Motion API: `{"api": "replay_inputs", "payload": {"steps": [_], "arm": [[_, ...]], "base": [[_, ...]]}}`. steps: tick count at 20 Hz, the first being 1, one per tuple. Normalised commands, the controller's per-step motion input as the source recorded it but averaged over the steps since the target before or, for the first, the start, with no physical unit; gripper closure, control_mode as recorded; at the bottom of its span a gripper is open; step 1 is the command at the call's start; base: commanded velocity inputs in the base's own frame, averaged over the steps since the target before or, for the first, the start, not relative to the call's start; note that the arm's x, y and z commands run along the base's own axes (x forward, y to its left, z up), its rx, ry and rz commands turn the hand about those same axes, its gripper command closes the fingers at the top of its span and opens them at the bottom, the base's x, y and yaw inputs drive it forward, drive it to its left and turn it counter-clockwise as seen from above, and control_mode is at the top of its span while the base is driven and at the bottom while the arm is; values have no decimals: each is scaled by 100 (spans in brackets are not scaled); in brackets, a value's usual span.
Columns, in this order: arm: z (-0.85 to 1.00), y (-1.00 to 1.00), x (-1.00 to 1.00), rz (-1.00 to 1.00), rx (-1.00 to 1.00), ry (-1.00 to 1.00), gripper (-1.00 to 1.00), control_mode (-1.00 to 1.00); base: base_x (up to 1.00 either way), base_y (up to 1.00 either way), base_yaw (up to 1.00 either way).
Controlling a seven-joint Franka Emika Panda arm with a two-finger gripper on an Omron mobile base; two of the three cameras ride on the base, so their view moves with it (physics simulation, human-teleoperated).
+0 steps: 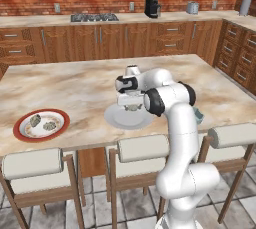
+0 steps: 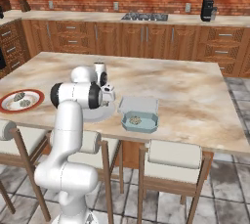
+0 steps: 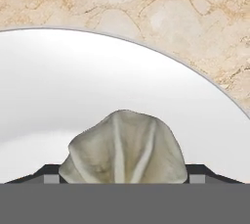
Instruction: Place two dumplings into each of the tupperware containers and then place the containers in the fridge.
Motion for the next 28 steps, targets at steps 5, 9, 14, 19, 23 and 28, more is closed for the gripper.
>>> {"api": "replay_inputs", "payload": {"steps": [5, 9, 14, 19, 23, 28], "arm": [[24, -27, -12, -1, 0, 0, 100, -100], [33, -50, -56, -4, 0, 0, 100, -100], [40, -41, -39, 0, 0, 0, 100, -100], [25, -31, -39, 0, 0, 0, 100, -100], [2, -12, -56, -1, 0, 0, 100, -100], [5, -2, -40, 0, 0, 0, 100, -100]], "base": [[0, 0, 0], [0, 0, 0], [0, 0, 0], [0, 0, 0], [0, 0, 0], [0, 0, 0]]}}
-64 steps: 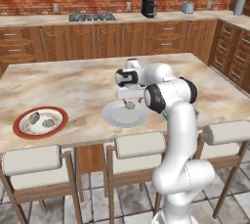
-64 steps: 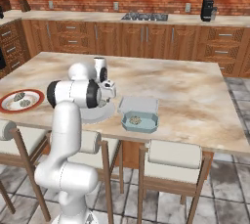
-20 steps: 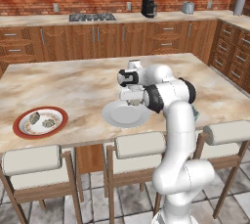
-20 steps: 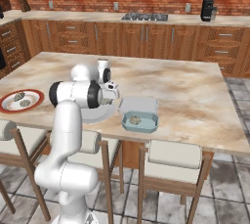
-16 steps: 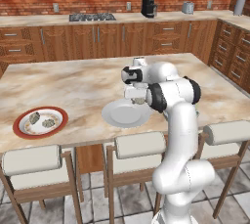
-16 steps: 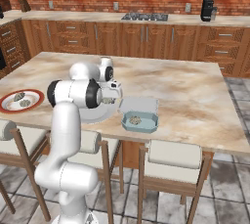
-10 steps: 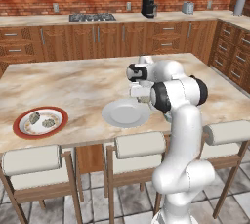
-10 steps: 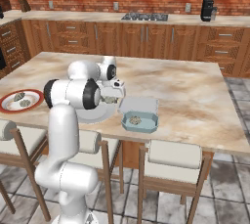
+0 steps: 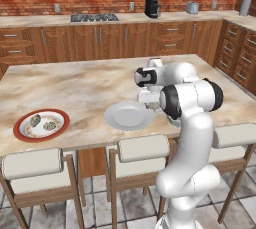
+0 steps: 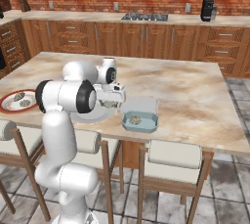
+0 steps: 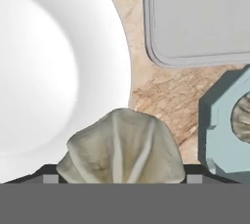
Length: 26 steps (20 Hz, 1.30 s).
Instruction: Place two dumplings into each of the tupperware containers and then place the containers in the fridge.
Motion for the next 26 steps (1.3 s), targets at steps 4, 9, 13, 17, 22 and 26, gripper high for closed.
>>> {"api": "replay_inputs", "payload": {"steps": [4, 9, 13, 17, 22, 26], "arm": [[0, -1, -31, 0, 0, 0, 100, -100], [0, 0, -23, 0, 0, 0, 100, -100], [0, -42, -1, 0, 0, 0, 100, -100], [0, -73, 0, 0, 0, 0, 100, -100], [0, -65, 20, 0, 0, 0, 100, -100], [0, -64, 12, 0, 0, 1, 100, -100]], "base": [[0, 0, 0], [0, 0, 0], [0, 0, 0], [0, 0, 0], [0, 0, 0], [0, 0, 0]]}}
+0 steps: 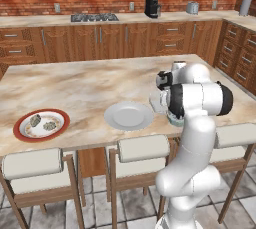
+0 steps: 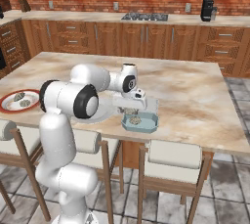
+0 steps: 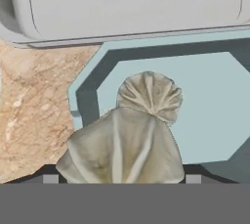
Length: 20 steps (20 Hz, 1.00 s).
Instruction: Place two dumplings into each of the tupperware containers and then place the containers in the fridge.
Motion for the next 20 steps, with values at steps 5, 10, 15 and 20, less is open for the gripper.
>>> {"api": "replay_inputs", "payload": {"steps": [5, 10, 15, 20], "arm": [[0, -66, 10, 0, 5, 1, 100, -100], [-12, -51, 7, 0, 7, 0, 100, -100], [-30, -14, 7, 0, 2, 0, 100, -100], [-26, 0, 9, 0, 0, 0, 100, -100]], "base": [[0, 0, 0], [0, 0, 0], [0, 0, 0], [0, 0, 0]]}}
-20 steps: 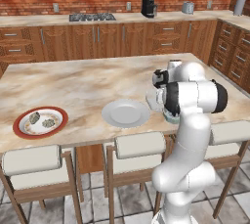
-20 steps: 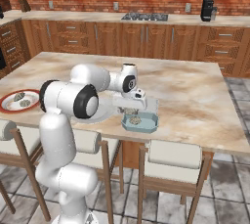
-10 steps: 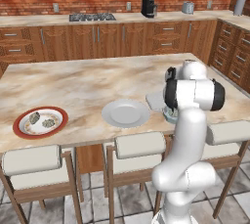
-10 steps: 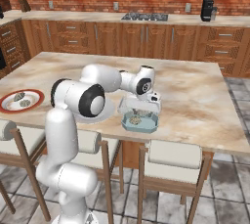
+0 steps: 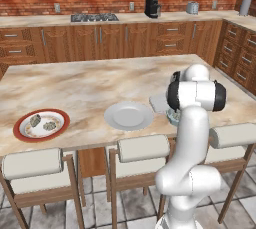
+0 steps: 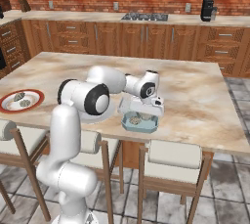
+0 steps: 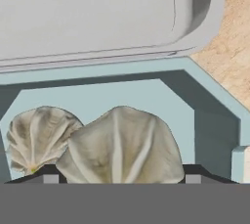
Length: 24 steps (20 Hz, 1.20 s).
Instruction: Place two dumplings into each of the tupperware containers and then place the containers in the fridge.
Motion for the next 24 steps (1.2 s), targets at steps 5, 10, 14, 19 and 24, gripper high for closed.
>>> {"api": "replay_inputs", "payload": {"steps": [5, 10, 14, 19, 24], "arm": [[-30, -2, 14, 0, 0, 0, 100, -100], [-7, -6, 3, 0, 0, 0, 100, -100], [-1, 0, 0, 0, 0, 0, -100, -100], [0, 0, 0, 0, 0, 0, -100, -100], [0, 0, 0, 0, 0, 0, -100, -100]], "base": [[0, 0, 0], [0, 0, 0], [0, 0, 0], [0, 0, 0], [0, 0, 0]]}}
